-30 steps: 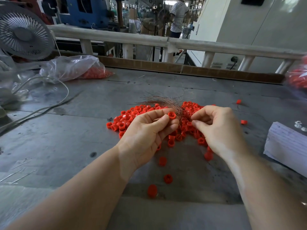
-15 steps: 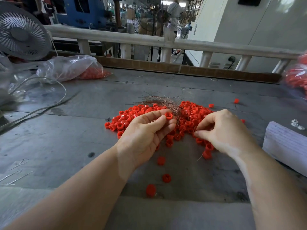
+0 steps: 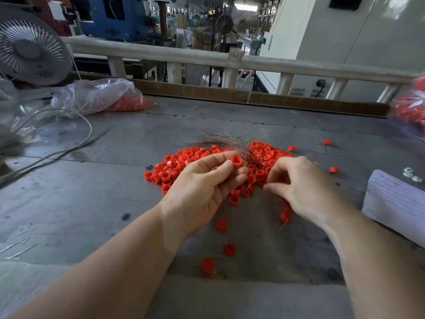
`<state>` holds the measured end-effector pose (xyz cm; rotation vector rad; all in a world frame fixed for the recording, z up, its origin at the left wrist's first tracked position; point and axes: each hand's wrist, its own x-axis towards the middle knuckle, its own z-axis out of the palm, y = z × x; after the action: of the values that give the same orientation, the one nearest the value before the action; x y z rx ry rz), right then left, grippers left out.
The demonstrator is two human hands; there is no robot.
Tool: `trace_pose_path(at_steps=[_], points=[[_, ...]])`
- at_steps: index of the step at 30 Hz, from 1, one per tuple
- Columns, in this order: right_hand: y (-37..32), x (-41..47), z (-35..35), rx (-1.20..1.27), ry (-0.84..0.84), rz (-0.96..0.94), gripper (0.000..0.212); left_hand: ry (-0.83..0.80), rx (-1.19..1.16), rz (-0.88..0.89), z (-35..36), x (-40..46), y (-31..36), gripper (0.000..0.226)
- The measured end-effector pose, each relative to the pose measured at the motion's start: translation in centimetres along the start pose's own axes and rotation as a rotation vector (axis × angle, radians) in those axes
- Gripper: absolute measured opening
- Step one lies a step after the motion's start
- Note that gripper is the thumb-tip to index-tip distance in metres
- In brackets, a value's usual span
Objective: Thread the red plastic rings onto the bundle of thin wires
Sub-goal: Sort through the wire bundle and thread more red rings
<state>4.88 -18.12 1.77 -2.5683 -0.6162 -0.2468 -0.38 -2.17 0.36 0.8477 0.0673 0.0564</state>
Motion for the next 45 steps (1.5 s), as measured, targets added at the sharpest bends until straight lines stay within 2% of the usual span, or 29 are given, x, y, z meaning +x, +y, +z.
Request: trace_pose_path(at_steps=[3,6,8,11,16,22,45], points=[[-0.6,0.3,0.1,0.477,0.106,0.023,0.022,-0.007,0.006,0.01,0.1,-0.1,0.0,0.02],[-1.6,0.1,0.1,0.911,0.028,0.048,0.016,-0.019,0.018,0.013,0.1,-0.1,0.0,0.02],[-1.9,0.1,0.2,1.115,-0.013,0.086,0.009,-0.025,0.024,0.021,0.2,-0.2,0.1,0.02],[-1.9,0.2,0.1,1.286,0.01,0.149,0.014,-0.024,0.024,0.042,0.2,-0.1,0.0,0.019],[-2.1,0.2,0.1,1.436,-0.032,0.223,0.01,-0.033,0.019,0.047,0.2,-0.2,0.1,0.017],[-2.2,0.2,0.0,1.545,-0.113,0.265,0.015,-0.033,0.017,0.047,0.2,-0.2,0.1,0.017],[-2.6,0.1,-0.2,1.527,-0.114,0.266,0.016,-0.01,-0.018,-0.024,0.2,-0.4,0.5,0.022]])
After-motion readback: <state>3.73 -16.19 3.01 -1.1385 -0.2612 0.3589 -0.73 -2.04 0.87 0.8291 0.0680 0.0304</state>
